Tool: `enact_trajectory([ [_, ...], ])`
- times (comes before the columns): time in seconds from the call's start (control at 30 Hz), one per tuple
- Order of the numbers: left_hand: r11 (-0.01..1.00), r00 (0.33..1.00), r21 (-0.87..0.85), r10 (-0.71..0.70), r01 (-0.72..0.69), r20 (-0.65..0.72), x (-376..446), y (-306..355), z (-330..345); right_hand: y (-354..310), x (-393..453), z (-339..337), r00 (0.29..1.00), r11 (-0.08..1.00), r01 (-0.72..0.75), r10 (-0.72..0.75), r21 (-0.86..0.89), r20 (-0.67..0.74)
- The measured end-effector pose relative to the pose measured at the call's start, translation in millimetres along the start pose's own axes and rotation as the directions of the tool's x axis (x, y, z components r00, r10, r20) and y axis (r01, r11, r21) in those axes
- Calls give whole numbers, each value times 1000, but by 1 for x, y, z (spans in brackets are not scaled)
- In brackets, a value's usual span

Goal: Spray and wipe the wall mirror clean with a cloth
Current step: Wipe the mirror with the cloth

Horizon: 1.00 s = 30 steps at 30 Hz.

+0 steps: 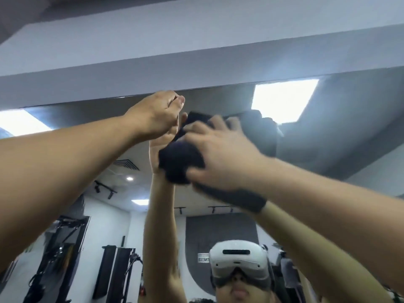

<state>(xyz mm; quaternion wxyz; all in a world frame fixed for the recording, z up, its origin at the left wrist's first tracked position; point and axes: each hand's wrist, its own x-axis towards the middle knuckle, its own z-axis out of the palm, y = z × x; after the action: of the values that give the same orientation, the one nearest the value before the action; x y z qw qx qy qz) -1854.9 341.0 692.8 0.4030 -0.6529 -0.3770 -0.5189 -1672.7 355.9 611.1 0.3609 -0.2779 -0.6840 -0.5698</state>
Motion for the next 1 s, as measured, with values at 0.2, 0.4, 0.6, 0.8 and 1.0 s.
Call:
enact_trajectory([
  [0.2,996,993,0,-89,90,-72,-2,-17,6,-79,-57,25,945,944,313,-321,106,63],
  [0.4,991,982,-64,-129,121,-140,-3,-30,4,-34,19,16,998,996,70,-70,50,7],
  [0.6,999,984,-20,-48,45,-174,-5,-42,-4,48,97,2,935,938,-338,345,79,-86],
  [0.8,999,988,24,-17,21,-155,-14,-61,-19,77,112,-4,800,807,-586,591,75,-105],
  [1.0,999,982,-8,-47,47,-182,-24,-89,-28,45,98,-2,886,888,-459,458,7,-75],
])
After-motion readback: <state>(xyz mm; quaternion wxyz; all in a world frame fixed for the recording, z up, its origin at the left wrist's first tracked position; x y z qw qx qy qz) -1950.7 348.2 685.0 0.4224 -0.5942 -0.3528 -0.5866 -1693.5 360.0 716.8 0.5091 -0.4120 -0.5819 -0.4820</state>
